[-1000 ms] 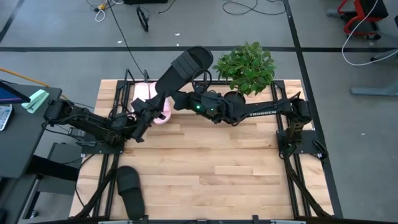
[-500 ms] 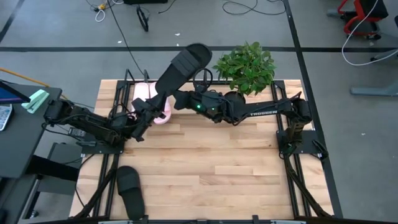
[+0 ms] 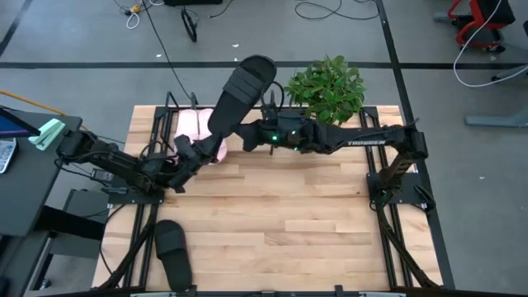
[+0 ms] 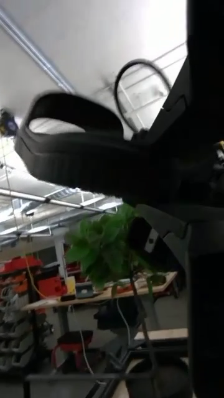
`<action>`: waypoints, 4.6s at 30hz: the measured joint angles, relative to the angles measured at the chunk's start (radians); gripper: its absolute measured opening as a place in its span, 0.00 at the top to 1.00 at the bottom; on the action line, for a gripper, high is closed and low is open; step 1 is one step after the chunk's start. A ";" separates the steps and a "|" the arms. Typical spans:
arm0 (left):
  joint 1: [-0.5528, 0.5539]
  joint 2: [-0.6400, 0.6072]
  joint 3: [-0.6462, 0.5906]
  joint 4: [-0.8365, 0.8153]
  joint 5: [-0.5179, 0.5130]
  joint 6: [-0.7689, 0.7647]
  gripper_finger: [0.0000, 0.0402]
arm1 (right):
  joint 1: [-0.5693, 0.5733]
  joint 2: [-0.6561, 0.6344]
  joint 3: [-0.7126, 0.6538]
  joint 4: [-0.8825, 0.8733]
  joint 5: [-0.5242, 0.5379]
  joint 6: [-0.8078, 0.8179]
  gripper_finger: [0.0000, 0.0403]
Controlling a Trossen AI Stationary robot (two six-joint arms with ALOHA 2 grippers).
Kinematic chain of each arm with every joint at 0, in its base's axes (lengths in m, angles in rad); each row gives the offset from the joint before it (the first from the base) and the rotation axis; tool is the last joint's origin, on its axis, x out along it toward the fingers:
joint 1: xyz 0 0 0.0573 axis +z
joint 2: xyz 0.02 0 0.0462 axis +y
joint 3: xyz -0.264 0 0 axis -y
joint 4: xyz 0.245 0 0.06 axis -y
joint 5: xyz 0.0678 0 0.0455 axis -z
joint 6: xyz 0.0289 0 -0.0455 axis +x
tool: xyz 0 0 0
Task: Pick and place slides into the shelf
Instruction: Put the top black slide on the shelf
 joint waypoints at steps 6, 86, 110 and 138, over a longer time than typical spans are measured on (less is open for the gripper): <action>-0.066 -0.065 0.004 0.040 0.007 0.139 0.65 | -0.025 -0.063 -0.005 -0.194 0.015 -0.029 0.84; -0.338 -0.388 0.000 -0.015 0.025 0.864 0.73 | -0.087 0.361 0.042 -0.304 -0.238 0.316 0.84; -0.338 -0.388 0.000 -0.017 0.026 0.863 0.73 | -0.124 0.482 0.457 -0.755 -0.282 0.114 0.85; -0.338 -0.388 0.000 -0.018 0.026 0.864 0.73 | -0.157 0.490 0.455 -0.687 -0.364 0.117 0.85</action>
